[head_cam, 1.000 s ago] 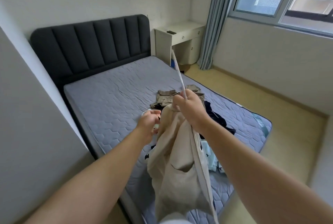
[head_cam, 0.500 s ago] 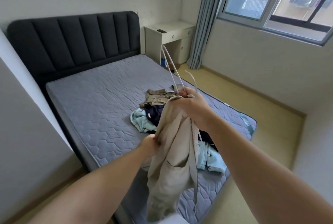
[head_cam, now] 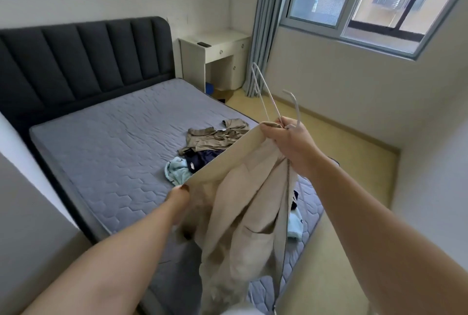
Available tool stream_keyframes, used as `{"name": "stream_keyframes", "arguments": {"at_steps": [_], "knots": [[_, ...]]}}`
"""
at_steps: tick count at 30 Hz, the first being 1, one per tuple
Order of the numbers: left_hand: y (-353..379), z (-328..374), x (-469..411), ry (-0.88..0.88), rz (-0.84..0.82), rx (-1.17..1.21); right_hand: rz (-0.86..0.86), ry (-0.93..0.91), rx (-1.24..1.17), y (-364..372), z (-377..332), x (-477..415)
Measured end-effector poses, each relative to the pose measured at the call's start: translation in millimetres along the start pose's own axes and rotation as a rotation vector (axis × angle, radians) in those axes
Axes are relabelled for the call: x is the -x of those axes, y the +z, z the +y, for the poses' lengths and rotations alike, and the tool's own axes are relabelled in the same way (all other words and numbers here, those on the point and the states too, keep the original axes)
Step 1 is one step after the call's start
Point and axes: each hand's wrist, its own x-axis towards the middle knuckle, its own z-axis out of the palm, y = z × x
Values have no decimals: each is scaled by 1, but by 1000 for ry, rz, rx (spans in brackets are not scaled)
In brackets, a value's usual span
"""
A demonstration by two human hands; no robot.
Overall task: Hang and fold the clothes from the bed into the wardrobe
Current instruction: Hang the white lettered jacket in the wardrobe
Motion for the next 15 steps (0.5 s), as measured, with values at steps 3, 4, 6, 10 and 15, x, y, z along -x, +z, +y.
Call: {"name": "stream_keyframes", "arguments": {"at_steps": [3,4,6,10,15], "knots": [[-15,33,-2,81,57,-30,7,33,101,-11,16,-4],[-20,47,0,145,66,-63,21,36,148,-14,23,-7],[-31,81,9,246,14,-205,47,36,293,-18,37,-14],[-47,143,46,390,-124,-452,87,50,482,-19,67,-25],[-60,159,82,280,-231,-515,57,136,619,-19,103,-35]]}}
